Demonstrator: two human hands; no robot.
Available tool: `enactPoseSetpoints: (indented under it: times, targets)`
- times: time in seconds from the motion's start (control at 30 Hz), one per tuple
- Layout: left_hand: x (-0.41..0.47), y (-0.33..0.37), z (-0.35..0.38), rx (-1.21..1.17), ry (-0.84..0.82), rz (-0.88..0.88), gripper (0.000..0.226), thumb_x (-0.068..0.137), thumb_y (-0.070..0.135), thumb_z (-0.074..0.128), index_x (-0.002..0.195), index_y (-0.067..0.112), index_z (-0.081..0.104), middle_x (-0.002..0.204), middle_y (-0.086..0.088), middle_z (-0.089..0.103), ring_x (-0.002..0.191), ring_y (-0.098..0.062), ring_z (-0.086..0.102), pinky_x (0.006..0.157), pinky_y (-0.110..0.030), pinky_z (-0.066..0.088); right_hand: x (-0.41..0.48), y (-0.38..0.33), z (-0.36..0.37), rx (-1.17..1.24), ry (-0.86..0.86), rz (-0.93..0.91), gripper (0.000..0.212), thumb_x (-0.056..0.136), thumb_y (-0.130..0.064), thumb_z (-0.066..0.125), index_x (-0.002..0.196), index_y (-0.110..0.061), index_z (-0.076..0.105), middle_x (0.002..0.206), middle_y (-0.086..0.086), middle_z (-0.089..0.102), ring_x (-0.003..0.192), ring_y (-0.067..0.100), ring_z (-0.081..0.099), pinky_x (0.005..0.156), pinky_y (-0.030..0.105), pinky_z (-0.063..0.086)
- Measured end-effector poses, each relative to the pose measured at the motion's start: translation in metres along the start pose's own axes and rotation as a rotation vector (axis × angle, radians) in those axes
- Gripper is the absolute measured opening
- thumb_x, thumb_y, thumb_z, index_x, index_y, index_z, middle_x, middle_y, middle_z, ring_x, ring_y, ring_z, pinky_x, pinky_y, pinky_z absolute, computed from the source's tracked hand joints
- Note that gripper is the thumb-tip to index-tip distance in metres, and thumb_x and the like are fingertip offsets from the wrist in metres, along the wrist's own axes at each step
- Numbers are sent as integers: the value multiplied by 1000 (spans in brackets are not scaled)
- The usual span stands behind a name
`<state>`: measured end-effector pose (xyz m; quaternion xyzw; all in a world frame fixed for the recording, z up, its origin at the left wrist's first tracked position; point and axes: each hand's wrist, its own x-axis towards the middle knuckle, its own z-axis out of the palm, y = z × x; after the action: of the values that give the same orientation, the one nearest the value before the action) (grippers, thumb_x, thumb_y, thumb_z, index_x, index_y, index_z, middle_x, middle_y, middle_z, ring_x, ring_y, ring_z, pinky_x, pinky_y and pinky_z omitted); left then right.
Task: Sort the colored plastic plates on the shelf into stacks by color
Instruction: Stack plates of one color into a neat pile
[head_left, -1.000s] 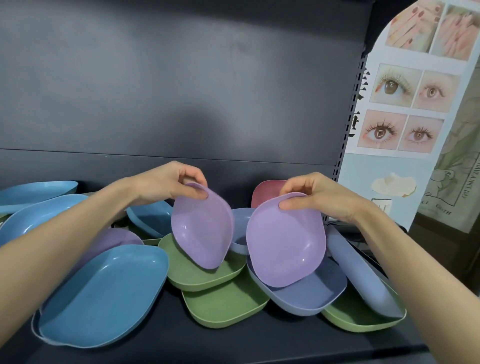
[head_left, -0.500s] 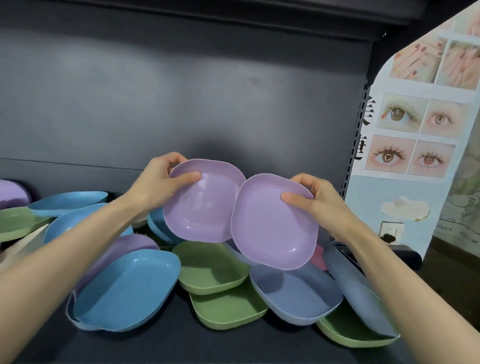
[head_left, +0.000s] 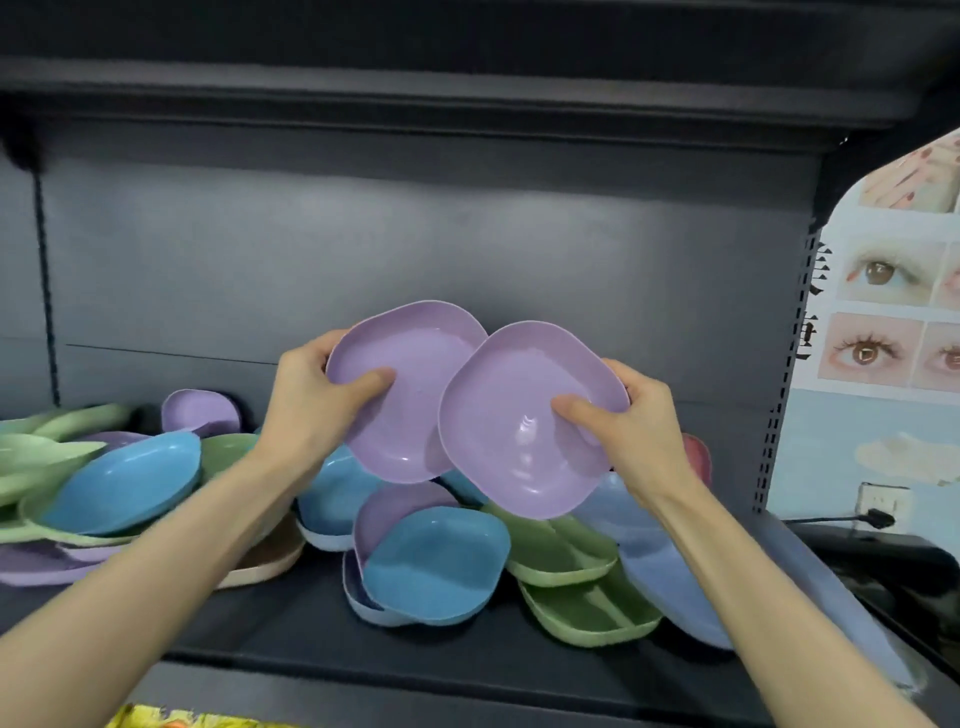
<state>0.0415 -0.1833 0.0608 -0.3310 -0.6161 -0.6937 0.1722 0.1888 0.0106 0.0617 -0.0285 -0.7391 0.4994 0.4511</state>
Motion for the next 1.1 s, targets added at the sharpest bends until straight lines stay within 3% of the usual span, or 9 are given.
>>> enactPoseSetpoints:
  times: [0.07,0.23,0.43,0.5,0.63,0.73,0.83,1.0,1.1]
  targets:
    - [-3,-1,-39,24,11,10,24,80,1,67,96,19,65,82,7,67,62,3,60,55,-10,47,-12,-7,33,32,14,-4,19,78,1,68,88,-15,68,74,-5,68,63,9,61,55,19,50]
    - [-15,-20,-147,95,41,-30,20,81,6,69,86,24,60,81,7,64,70,-10,58,57,-14,47,-48,-16,132,78,60,17,17,79,0,69,90,-12,65,74,-8,65,59,2,57,52,16,47]
    - [-28,-53,-249,167,92,-110,23,82,7,67,81,22,50,81,0,58,73,-16,54,63,-27,42,-83,-21,238,110,65,36,16,79,1,68,90,-9,60,78,-5,61,58,-3,54,53,12,45]
    - [-25,-58,-275,207,101,-115,21,84,7,65,84,19,49,81,2,56,73,-14,53,63,-26,42,-83,-28,269,117,53,28,19,78,0,68,86,-13,58,78,-6,60,61,-2,54,53,10,43]
    - [-7,-64,-328,333,148,-36,21,86,7,61,99,14,46,83,11,52,74,1,50,60,-8,38,-71,-34,331,125,28,5,22,79,-1,68,87,-17,55,82,-5,60,67,3,56,56,10,44]
    - [9,-75,-361,323,180,-34,25,86,3,59,103,17,50,86,14,56,78,2,53,63,-14,40,-63,-30,372,137,3,5,23,81,-2,65,86,-21,53,84,-8,59,67,-1,56,56,9,44]
    - [33,-94,-397,346,197,-56,20,85,3,59,97,18,56,84,12,60,76,-2,55,60,-18,41,-52,-25,426,183,-22,17,24,82,-2,64,86,-22,52,85,-8,59,72,3,56,60,12,46]
    - [77,-123,-453,407,266,-12,13,86,7,61,96,13,56,85,11,60,67,9,53,53,-5,39,-16,-22,512,264,-53,38,23,82,-2,63,86,-22,52,85,-7,61,75,10,58,63,19,49]
    - [103,-140,-493,410,312,-44,12,86,10,63,94,13,55,83,12,60,66,-2,55,61,-22,46,4,-19,563,277,-83,31,20,82,-4,63,87,-20,51,86,-4,61,78,16,58,67,26,49]
